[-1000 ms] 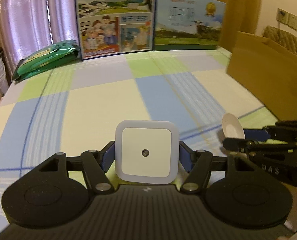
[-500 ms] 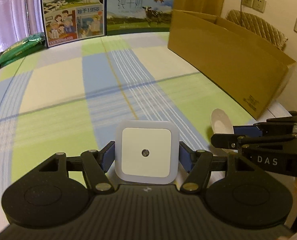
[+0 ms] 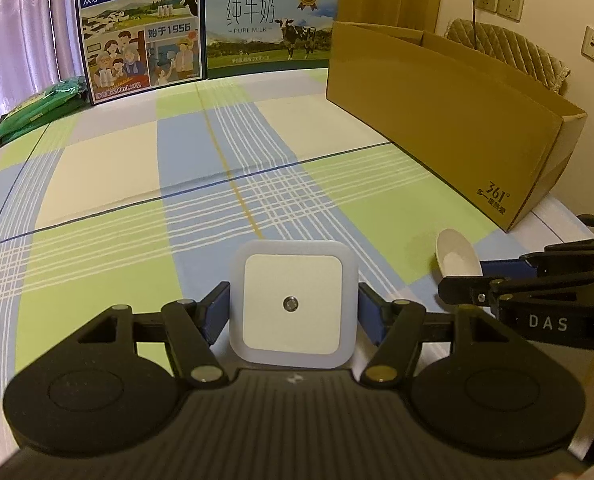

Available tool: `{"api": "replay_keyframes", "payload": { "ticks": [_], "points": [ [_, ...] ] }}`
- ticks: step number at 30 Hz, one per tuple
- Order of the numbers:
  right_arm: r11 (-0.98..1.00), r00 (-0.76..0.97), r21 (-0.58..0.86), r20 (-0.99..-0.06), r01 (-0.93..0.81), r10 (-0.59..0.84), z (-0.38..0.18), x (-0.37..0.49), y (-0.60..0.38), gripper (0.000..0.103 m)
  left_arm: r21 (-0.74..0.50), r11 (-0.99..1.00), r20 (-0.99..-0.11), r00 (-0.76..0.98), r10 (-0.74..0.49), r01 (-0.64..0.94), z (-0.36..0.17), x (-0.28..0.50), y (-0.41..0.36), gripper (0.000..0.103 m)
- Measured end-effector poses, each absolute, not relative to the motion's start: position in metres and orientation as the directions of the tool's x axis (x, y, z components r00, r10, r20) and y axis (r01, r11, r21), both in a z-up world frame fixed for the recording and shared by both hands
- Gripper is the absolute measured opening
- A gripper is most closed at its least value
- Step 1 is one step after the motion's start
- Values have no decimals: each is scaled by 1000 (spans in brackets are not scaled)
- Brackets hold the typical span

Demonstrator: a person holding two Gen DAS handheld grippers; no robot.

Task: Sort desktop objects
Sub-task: 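Lift the night-light with the left tool while the right lifts the spoon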

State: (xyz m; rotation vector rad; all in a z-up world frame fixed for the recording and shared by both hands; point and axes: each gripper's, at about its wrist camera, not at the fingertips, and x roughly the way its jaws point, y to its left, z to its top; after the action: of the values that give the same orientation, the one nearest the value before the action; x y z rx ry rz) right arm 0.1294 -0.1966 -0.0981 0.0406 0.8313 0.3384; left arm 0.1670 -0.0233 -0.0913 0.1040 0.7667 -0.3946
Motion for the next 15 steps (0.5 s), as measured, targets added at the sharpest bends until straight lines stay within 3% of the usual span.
{"api": "replay_keyframes", "payload": {
  "ticks": [15],
  "points": [
    [949,629,161,-716,-272,302,-98,129,-198,26,-75,921,-709,629,-319,383,-94,169,-23,62]
  ]
}}
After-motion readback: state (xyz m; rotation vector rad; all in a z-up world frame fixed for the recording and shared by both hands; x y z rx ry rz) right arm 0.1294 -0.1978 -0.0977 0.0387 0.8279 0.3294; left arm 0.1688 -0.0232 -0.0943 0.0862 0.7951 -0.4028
